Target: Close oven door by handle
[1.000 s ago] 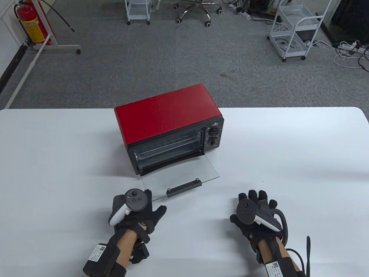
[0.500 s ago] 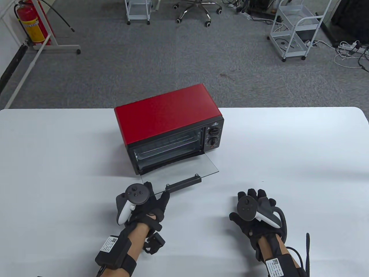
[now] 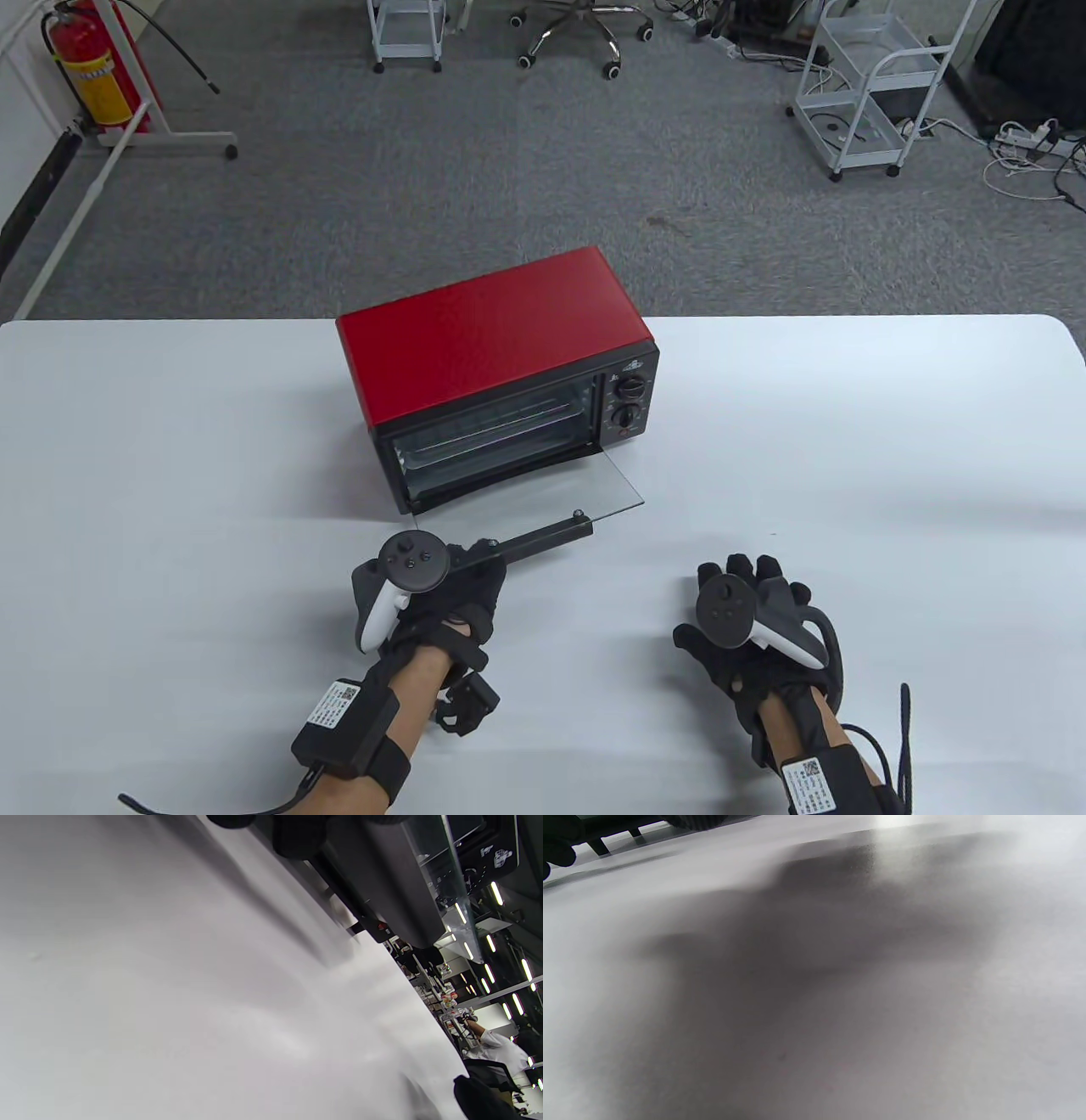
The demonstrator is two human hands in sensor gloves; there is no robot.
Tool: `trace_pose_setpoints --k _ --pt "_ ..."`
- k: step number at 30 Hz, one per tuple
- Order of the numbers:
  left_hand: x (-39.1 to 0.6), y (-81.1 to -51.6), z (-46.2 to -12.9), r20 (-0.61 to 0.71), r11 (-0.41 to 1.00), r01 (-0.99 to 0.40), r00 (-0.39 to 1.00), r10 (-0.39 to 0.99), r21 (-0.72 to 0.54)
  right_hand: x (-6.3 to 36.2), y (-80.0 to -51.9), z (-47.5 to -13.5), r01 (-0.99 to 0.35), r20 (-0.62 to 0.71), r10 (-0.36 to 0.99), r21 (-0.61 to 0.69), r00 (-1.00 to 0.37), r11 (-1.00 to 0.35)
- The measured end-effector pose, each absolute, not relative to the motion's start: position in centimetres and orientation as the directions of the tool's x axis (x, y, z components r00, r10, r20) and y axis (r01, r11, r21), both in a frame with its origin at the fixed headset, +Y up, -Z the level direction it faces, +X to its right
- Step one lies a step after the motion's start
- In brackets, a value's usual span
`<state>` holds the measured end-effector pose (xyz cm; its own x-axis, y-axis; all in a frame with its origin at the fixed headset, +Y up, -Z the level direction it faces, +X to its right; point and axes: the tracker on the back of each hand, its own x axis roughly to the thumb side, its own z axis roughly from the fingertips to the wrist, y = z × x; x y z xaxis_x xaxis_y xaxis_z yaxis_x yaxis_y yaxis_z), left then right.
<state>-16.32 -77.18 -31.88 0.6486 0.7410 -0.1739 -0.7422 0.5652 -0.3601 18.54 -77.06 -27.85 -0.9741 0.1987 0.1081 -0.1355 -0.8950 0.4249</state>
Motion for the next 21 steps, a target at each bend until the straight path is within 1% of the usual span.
trace_pose_setpoints --k 3,8,15,21 --pt "-16.2 -76.7 -32.0 -0.180 0.545 -0.777 0.613 0.769 -0.316 18.5 -77.0 -27.9 -0.137 0.106 0.200 0.425 -0.974 -0.895" --pt "-16.6 -76.0 -32.3 -0.150 0.510 -0.826 0.550 0.821 -0.241 18.5 -77.0 -27.9 -0.139 0.107 0.202 0.427 -0.973 -0.894" --pt "-17.0 -74.8 -33.0 -0.097 0.554 -0.814 0.574 0.813 -0.173 18.5 -76.9 -27.9 -0.139 0.102 0.199 0.421 -0.975 -0.896" --pt "-17.2 -74.5 -33.3 -0.055 0.573 -0.813 0.580 0.813 -0.106 18.5 -76.9 -27.9 -0.138 0.101 0.198 0.421 -0.975 -0.897"
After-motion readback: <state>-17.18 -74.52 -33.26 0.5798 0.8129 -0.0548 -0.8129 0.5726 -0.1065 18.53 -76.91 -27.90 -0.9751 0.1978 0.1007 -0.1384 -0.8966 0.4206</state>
